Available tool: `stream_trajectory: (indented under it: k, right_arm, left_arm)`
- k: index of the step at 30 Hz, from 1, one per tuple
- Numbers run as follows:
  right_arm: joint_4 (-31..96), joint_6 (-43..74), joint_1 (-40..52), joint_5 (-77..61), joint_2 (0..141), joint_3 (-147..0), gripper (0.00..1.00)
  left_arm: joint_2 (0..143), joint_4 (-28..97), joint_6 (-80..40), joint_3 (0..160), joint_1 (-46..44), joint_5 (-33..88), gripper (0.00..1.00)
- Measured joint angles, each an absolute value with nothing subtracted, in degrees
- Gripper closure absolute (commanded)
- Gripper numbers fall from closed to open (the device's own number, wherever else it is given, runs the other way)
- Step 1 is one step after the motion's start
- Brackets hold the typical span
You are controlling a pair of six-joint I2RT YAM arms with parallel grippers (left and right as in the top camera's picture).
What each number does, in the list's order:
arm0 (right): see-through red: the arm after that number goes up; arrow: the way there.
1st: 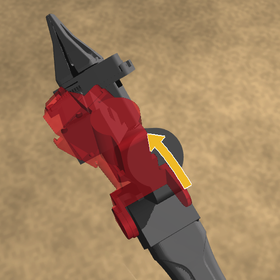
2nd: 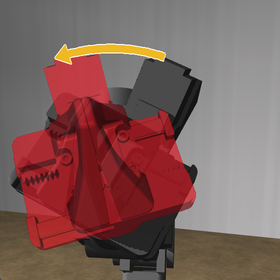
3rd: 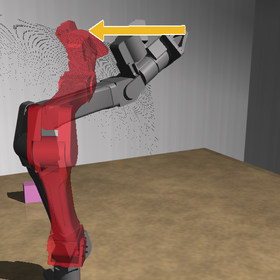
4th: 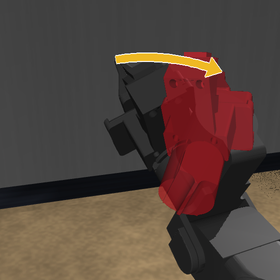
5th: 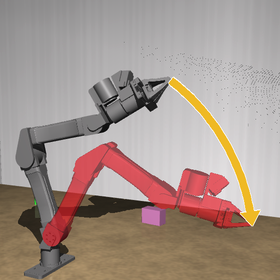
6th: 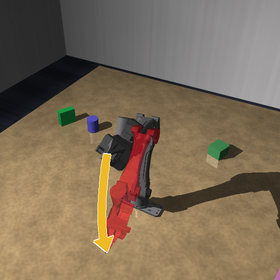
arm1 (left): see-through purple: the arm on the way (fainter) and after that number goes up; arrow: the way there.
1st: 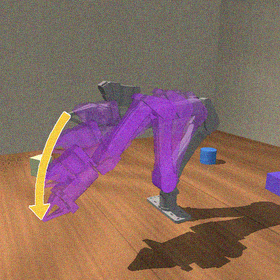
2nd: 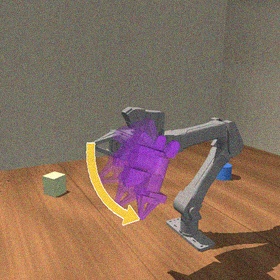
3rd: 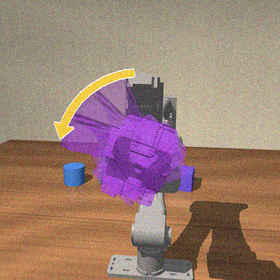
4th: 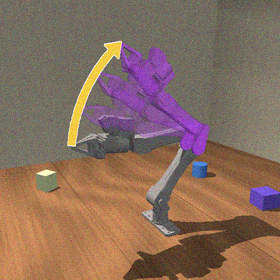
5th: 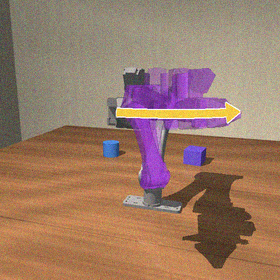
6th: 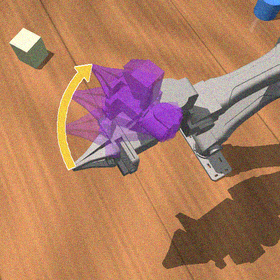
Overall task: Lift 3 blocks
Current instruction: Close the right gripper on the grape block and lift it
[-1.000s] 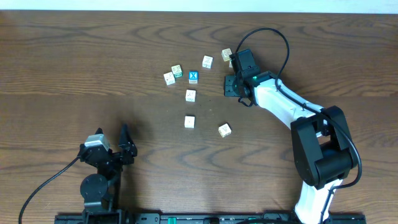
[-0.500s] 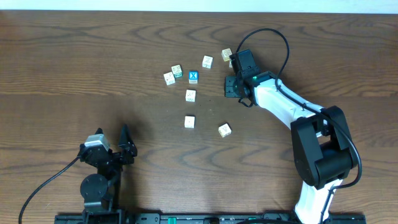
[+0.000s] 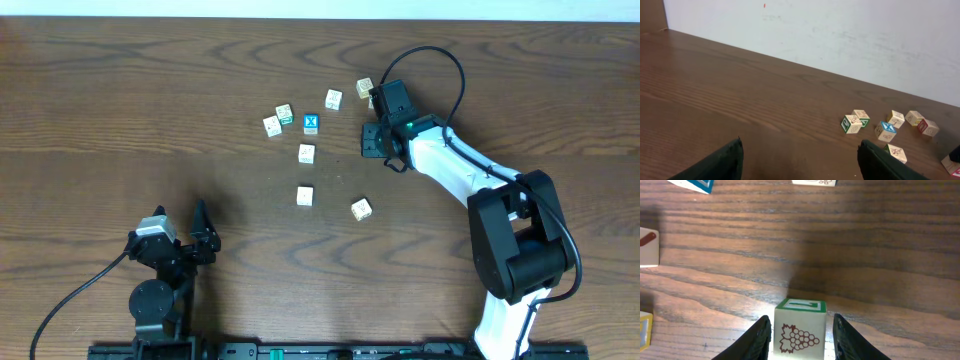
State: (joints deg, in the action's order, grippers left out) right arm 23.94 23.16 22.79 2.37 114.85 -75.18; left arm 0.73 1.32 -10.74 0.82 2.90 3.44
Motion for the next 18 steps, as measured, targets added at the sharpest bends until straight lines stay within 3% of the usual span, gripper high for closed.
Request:
stream_trajectory:
  k: [18]
  right_arm:
    - [24.36,23.16,22.79,2.35,115.15,-75.18,0.62]
  left_arm:
    - [0.73,1.32,-10.74,0.82,2.90,3.42,0.26]
